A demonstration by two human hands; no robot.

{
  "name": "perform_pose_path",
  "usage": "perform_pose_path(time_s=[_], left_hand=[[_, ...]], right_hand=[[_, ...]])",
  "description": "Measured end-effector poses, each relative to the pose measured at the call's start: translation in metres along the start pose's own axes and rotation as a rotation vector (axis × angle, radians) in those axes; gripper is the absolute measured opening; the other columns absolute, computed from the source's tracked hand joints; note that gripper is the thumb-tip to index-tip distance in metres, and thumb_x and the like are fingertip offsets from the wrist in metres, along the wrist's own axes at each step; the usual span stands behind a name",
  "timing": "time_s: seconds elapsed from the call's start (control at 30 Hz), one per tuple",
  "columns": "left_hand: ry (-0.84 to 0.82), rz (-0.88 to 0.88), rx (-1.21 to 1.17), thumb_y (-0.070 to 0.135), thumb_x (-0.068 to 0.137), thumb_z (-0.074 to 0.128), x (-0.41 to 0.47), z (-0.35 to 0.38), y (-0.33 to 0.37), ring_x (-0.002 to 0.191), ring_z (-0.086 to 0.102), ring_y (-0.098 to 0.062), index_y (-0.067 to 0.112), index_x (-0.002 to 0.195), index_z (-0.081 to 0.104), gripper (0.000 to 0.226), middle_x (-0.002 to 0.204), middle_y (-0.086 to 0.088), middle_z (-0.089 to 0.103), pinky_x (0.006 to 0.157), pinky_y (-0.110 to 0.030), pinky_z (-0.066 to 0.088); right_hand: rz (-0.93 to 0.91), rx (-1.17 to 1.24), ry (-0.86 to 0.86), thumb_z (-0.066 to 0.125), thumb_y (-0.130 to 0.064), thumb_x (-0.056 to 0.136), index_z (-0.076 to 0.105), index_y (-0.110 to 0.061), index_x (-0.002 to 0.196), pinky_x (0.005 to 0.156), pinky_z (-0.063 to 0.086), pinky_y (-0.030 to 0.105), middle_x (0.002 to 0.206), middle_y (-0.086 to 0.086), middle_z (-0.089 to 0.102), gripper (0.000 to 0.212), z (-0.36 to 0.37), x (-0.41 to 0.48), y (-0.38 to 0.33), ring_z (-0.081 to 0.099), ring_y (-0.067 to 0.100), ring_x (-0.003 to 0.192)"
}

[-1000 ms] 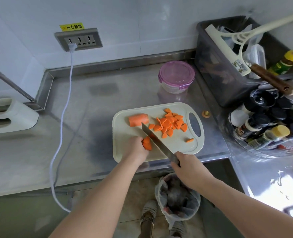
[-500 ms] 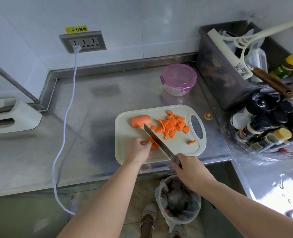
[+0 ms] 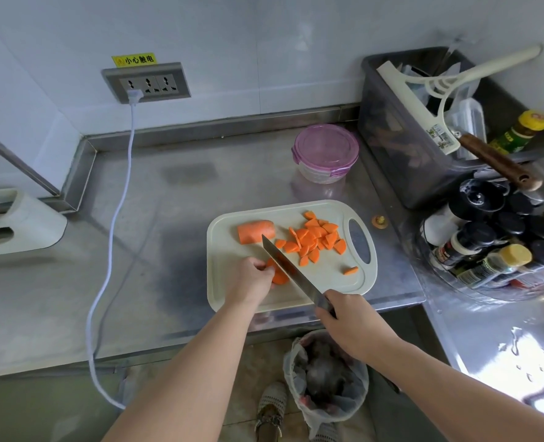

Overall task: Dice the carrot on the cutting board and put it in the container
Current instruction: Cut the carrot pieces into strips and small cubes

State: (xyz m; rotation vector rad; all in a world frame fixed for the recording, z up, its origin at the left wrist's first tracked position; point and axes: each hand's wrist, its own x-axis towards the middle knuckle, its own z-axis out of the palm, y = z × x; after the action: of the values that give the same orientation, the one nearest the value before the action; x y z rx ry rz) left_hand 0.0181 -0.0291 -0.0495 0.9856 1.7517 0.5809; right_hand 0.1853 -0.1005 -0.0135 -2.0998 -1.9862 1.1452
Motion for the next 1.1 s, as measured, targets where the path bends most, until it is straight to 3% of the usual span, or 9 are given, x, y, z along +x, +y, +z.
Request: perform_pose_path(time_s=[0.1,0.23,0.3,0.43,0.67,0.8,0.93,1.03,1.1], left_hand=[[-0.002,-0.018,0.034,0.023,0.09,0.063,0.004,-0.003,-0.001,0.09,0.067,-0.021,0.024,0.081,0.057,0.01,0.086,-0.001,0.067,0.084,-0.035,0.054],[-0.004,-0.125,-0.165,0.027,0.088,0.067,0.01,-0.009,0.0,0.073,0.066,-0.009,0.015,0.094,0.06,0.015,0.078,0.003,0.067,0.052,-0.017,0.042],[0.055,-0.083,-0.201,0.027,0.088,0.068,0.012,-0.016,0.001,0.069,0.064,-0.01,0.014,0.094,0.061,0.016,0.076,0.003,0.066,0.051,-0.018,0.042],[0.241,0.127,0.17,0.028,0.088,0.066,0.011,-0.029,-0.008,0.086,0.061,-0.015,0.014,0.092,0.065,0.015,0.083,0.006,0.063,0.073,-0.025,0.043],[0.242,0.318,0.745,0.01,0.089,0.052,0.006,-0.033,-0.013,0.09,0.057,-0.021,0.021,0.097,0.061,0.015,0.111,0.004,0.052,0.064,-0.03,0.041],[0.22,0.472,0.935,0.015,0.088,0.054,-0.006,-0.034,-0.012,0.103,0.053,-0.02,0.022,0.11,0.06,0.024,0.118,0.005,0.05,0.077,-0.029,0.043],[0.064,0.334,0.641,0.021,0.09,0.06,-0.017,-0.015,-0.002,0.092,0.062,-0.013,0.018,0.113,0.061,0.023,0.106,0.005,0.064,0.069,-0.021,0.046],[0.023,0.148,0.281,0.018,0.09,0.064,-0.019,-0.002,-0.001,0.066,0.057,-0.005,0.022,0.094,0.06,0.008,0.088,0.009,0.062,0.043,-0.006,0.042],[0.012,0.123,0.189,0.016,0.09,0.064,-0.02,0.001,-0.001,0.06,0.052,-0.004,0.023,0.087,0.056,0.012,0.078,0.014,0.056,0.038,-0.003,0.038]], right_hand=[[0.006,0.001,0.002,0.044,-0.029,0.1,0.051,-0.019,0.088,0.056,0.04,0.023,0.078,0.001,0.058,0.017,-0.002,0.0,-0.001,0.051,0.013,0.065],[0.003,0.004,0.009,0.046,-0.029,0.099,0.043,-0.025,0.076,0.051,0.036,0.02,0.07,-0.002,0.053,0.024,-0.007,-0.002,-0.001,0.047,0.01,0.058],[0.006,0.013,0.017,0.046,-0.028,0.099,0.039,-0.026,0.072,0.051,0.035,0.021,0.066,-0.002,0.05,0.028,-0.01,-0.003,0.0,0.044,0.011,0.055],[0.015,0.033,0.063,0.045,-0.026,0.099,0.036,-0.023,0.069,0.049,0.031,0.023,0.061,-0.001,0.044,0.032,-0.02,-0.001,0.0,0.038,0.013,0.051],[0.035,0.027,0.092,0.044,-0.026,0.1,0.033,-0.026,0.069,0.048,0.032,0.021,0.061,-0.003,0.045,0.033,-0.027,0.006,0.005,0.043,0.012,0.051],[0.031,0.025,0.078,0.045,-0.024,0.099,0.034,-0.023,0.068,0.05,0.033,0.023,0.06,-0.001,0.044,0.033,-0.023,0.005,0.005,0.041,0.014,0.051],[0.022,0.026,0.049,0.043,-0.026,0.099,0.045,-0.019,0.075,0.053,0.037,0.028,0.066,0.002,0.052,0.025,-0.015,0.002,0.005,0.044,0.016,0.055],[0.009,-0.022,0.022,0.043,-0.027,0.099,0.046,-0.022,0.077,0.052,0.038,0.024,0.071,0.001,0.056,0.023,-0.008,0.0,0.003,0.05,0.016,0.059],[0.004,-0.039,0.017,0.043,-0.028,0.099,0.048,-0.021,0.08,0.054,0.04,0.025,0.073,-0.001,0.057,0.021,-0.004,0.0,0.002,0.054,0.016,0.063]])
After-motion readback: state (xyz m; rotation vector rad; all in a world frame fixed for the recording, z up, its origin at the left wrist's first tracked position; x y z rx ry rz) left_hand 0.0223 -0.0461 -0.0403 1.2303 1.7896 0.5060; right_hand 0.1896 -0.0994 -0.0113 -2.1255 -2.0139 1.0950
